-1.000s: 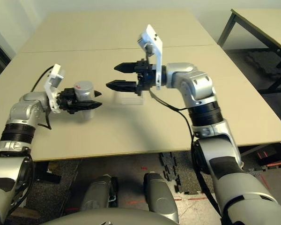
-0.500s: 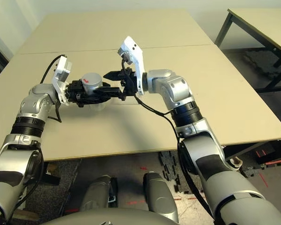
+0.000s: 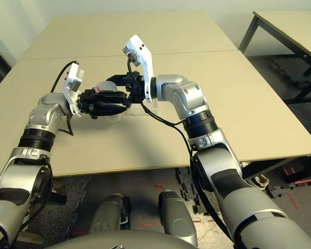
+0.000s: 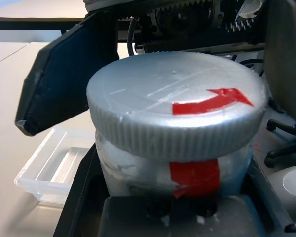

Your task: Pour the medicine from the bottle into the box.

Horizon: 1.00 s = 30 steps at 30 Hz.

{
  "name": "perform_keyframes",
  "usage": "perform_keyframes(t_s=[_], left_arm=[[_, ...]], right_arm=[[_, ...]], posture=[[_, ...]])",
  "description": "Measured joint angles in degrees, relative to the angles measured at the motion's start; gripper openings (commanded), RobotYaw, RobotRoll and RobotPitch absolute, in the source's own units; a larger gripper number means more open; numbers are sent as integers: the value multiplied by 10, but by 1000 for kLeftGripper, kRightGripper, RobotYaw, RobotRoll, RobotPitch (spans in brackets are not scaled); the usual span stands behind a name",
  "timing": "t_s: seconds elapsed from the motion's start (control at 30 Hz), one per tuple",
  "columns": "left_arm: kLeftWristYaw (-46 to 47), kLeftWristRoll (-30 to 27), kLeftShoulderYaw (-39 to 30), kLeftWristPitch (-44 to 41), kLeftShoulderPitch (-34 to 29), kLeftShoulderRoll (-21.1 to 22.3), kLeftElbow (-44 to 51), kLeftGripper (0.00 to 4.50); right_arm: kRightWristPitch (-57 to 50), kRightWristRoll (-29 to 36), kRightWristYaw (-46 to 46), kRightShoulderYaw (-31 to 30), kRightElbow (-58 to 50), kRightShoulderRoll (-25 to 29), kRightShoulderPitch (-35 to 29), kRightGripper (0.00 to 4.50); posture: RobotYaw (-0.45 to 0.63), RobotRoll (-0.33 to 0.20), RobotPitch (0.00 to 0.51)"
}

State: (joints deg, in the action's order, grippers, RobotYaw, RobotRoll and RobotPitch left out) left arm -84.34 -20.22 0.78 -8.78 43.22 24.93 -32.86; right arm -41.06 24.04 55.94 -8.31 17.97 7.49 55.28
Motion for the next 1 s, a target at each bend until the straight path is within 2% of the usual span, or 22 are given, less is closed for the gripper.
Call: perform_keyframes(t_s=[0.07, 0.1, 0.3, 0.43, 0.67, 0.93, 1.0], left_arm=[[2, -1, -1, 0, 0, 0, -3, 2668], [2, -2, -1, 0, 0, -1, -4, 2668], [0, -9, -2, -7, 0, -4, -2, 2668], [-27, -31, -1, -36, -2, -7, 15, 2668], [-50, -33, 8, -66, -12, -7, 53, 2668], [-53, -40, 8, -86, -24, -2, 79, 2668], [-54, -43, 8, -87, -27, 0, 81, 2668]], right_arm=[[-1, 2, 0, 0, 0, -4, 0, 2834], [-1, 2, 1, 0, 0, -4, 0, 2745], [7, 2, 14, -2, -1, 2, -1, 2745], [31, 11, 63, -2, -11, 18, -9, 2712], [45, 17, 129, -17, -14, 41, -8, 2661], [57, 17, 159, -23, 6, 35, 0, 2657], [60, 17, 159, -24, 9, 33, 0, 3376]], posture=[[-108, 0, 47], [-106, 0, 46], [-103, 0, 41], [-101, 0, 36], [-82, 0, 34], [-67, 0, 40], [-63, 0, 44]])
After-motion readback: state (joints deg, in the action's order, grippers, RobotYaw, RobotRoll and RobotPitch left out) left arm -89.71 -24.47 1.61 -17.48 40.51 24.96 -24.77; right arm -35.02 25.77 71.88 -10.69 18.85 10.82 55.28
